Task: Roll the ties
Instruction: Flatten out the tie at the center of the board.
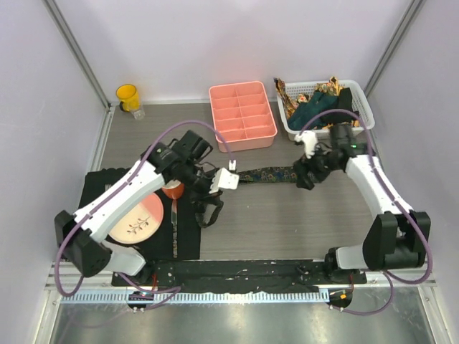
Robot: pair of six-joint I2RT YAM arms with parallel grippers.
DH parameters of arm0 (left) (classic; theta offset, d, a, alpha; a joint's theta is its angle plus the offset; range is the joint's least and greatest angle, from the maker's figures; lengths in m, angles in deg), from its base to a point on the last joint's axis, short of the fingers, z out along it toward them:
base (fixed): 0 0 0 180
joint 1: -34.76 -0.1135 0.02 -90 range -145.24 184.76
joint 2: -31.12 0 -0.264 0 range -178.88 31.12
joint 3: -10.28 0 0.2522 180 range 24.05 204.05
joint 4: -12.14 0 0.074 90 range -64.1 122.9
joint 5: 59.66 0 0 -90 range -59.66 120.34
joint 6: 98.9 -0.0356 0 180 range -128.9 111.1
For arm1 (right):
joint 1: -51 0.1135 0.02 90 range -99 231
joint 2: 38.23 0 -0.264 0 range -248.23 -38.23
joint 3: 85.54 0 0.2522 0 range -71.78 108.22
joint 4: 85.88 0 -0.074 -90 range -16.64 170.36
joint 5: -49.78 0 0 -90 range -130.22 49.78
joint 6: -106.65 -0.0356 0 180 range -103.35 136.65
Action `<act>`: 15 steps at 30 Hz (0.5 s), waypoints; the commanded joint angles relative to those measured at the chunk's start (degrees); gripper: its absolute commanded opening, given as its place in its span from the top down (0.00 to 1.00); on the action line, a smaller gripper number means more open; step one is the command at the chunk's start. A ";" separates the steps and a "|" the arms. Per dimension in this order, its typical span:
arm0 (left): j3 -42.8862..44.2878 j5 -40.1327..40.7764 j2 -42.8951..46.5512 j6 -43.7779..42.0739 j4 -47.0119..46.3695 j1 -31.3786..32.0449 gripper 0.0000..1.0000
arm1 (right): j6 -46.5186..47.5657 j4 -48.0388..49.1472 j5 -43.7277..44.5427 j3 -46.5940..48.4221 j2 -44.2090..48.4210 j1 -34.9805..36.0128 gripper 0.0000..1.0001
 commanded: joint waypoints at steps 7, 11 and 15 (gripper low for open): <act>-10.07 1.81 11.25 -7.61 -3.47 -0.36 0.99 | -0.07 32.64 9.58 -5.32 -11.99 23.44 0.15; -9.01 1.90 11.16 -7.79 -2.07 -1.50 0.99 | 0.20 43.79 14.86 -8.39 -16.47 28.89 0.16; -8.75 2.25 11.07 -8.05 -1.62 -2.91 0.99 | 0.11 49.53 17.85 -10.51 -19.38 31.79 0.18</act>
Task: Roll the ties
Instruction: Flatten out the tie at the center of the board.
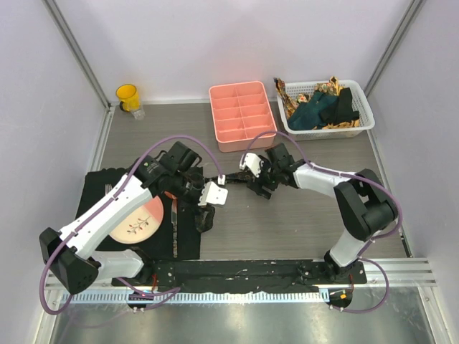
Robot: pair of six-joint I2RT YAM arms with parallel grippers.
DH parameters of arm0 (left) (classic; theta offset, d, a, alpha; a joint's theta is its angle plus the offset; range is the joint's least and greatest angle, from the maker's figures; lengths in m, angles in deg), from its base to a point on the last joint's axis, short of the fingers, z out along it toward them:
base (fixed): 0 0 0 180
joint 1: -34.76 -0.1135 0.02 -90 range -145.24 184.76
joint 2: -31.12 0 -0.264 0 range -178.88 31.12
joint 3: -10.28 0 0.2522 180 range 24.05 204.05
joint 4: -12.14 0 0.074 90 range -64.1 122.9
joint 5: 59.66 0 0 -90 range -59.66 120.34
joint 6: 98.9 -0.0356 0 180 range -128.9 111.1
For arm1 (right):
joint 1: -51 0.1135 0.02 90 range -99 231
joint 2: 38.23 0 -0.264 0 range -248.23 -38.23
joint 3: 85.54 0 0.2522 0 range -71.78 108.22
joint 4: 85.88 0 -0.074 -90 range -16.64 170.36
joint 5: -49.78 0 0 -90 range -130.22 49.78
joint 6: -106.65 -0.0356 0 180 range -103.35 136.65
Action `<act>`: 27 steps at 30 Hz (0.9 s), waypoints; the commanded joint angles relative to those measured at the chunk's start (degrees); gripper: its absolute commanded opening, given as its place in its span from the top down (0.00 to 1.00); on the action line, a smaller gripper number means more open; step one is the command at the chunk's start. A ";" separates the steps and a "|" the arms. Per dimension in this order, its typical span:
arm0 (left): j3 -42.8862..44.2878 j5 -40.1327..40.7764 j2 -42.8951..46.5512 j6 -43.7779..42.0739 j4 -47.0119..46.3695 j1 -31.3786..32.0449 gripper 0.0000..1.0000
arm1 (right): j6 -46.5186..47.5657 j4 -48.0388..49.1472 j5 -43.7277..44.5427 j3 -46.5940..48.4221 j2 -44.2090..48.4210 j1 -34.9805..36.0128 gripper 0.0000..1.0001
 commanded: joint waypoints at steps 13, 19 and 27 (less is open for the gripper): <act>-0.43 1.51 2.34 -0.66 -2.53 -3.54 0.98 | 8.19 13.19 15.46 0.09 -10.91 4.30 0.92; -1.92 1.60 4.97 -1.80 -5.41 -3.54 0.99 | 7.67 -13.68 2.30 3.08 1.10 0.70 0.99; -10.97 5.03 14.11 -11.45 -17.81 -3.45 0.99 | 18.38 -55.27 -7.57 5.02 9.39 -10.62 0.99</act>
